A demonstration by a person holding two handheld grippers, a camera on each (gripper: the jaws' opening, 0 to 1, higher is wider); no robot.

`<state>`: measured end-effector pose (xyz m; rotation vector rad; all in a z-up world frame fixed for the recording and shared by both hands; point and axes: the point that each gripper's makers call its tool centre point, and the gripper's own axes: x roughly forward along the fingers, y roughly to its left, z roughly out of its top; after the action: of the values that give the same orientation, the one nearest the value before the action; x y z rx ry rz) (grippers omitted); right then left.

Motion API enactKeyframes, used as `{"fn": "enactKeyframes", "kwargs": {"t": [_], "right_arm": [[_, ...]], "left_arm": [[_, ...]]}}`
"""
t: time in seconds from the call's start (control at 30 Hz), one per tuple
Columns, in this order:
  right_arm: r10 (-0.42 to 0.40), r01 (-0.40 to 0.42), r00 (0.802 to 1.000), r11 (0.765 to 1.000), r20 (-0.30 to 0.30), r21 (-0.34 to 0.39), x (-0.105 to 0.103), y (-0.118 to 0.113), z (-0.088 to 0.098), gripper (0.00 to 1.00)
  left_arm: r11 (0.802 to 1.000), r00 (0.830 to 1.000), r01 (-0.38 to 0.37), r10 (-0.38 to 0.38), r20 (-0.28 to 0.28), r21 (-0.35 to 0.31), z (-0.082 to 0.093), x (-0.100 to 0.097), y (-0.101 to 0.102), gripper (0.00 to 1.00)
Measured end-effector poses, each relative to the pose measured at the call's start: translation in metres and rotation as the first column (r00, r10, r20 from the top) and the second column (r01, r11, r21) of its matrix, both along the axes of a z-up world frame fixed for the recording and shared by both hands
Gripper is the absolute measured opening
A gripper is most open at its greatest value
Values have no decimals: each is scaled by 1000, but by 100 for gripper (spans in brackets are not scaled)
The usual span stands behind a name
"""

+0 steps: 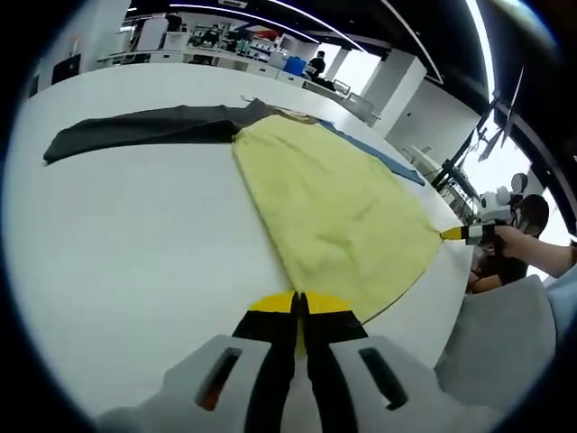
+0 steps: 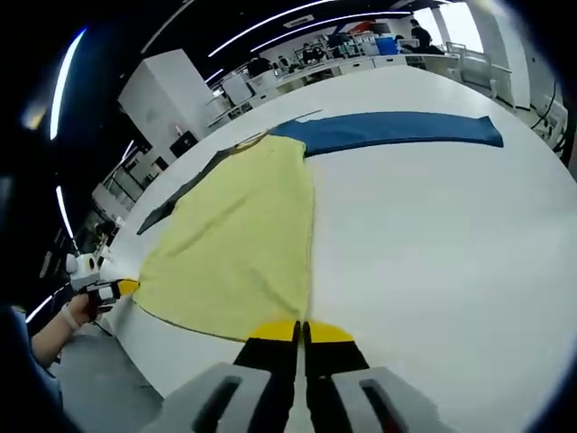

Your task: Fold the garment on the visible template until the final outline fits inside the template.

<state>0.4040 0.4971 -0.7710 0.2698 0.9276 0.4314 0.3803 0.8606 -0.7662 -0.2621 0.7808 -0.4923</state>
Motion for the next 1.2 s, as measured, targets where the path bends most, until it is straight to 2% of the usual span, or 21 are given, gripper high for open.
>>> {"fn": "enactKeyframes", "kwargs": {"t": [0.23, 0.33, 0.37, 0.47, 0.53, 0.57, 0.63, 0.67, 0.7, 0.8, 0.87, 0.9, 0.93, 0.97, 1.1, 1.2], "right_arm": [[20, -19, 999, 1000, 26, -2, 0, 2, 1, 0], [49, -49, 997, 999, 57, 5, -2, 6, 5, 10], [51, -52, 996, 999, 70, 8, -2, 7, 8, 16], [59, -62, 991, 998, 116, 20, 0, 11, 17, 33], [62, -65, 989, 998, 137, 16, 2, 10, 21, 40], [65, -68, 985, 998, 157, 15, 4, 11, 24, 44], [69, -70, 981, 998, 180, -2, 6, 9, 28, 52], [84, -84, 973, 996, 213, -10, 9, 9, 31, 59], [90, -89, 971, 996, 221, -13, 9, 9, 32, 64], [113, -111, 961, 994, 251, -25, 11, 10, 35, 80], [140, -132, 951, 990, 275, -47, 12, 11, 38, 92], [145, -135, 946, 989, 289, -52, 13, 11, 40, 98], [149, -132, 941, 988, 304, -77, 15, 8, 41, 100], [154, -138, 942, 988, 300, -71, 14, 10, 41, 100], [161, -146, 939, 987, 304, -72, 15, 10, 41, 100], [161, -144, 938, 987, 308, -75, 15, 9, 42, 100]], "left_arm": [[1000, 1000, -3, 3, 2, -13, 0, 0, -2, 0], [1000, 1000, 9, -9, 10, -6, 1, -1, -4, 2], [1000, 1000, 19, -19, 17, -3, 2, -1, -5, 4], [999, 997, 52, -53, 63, 15, 8, 0, -8, 18], [997, 993, 71, -73, 88, 25, 12, 0, -10, 32], [996, 989, 81, -85, 122, 38, 17, 1, -11, 36], [995, 986, 85, -92, 138, 54, 20, 1, -11, 46], [993, 979, 94, -104, 173, 70, 24, 3, -10, 52], [991, 973, 103, -118, 198, 81, 27, 4, -11, 59], [987, 960, 104, -131, 246, 119, 36, 6, -7, 72], [988, 951, 89, -121, 283, 123, 44, 9, -4, 81], [990, 952, 87, -116, 284, 114, 45, 9, -3, 89], [991, 953, 84, -112, 283, 109, 46, 9, -1, 95], [990, 949, 84, -113, 295, 111, 48, 9, -1, 99], [991, 940, 75, -107, 323, 111, 54, 8, 4, 99], [988, 940, 65, -107, 323, 138, 51, 8, 7, 99]]}}
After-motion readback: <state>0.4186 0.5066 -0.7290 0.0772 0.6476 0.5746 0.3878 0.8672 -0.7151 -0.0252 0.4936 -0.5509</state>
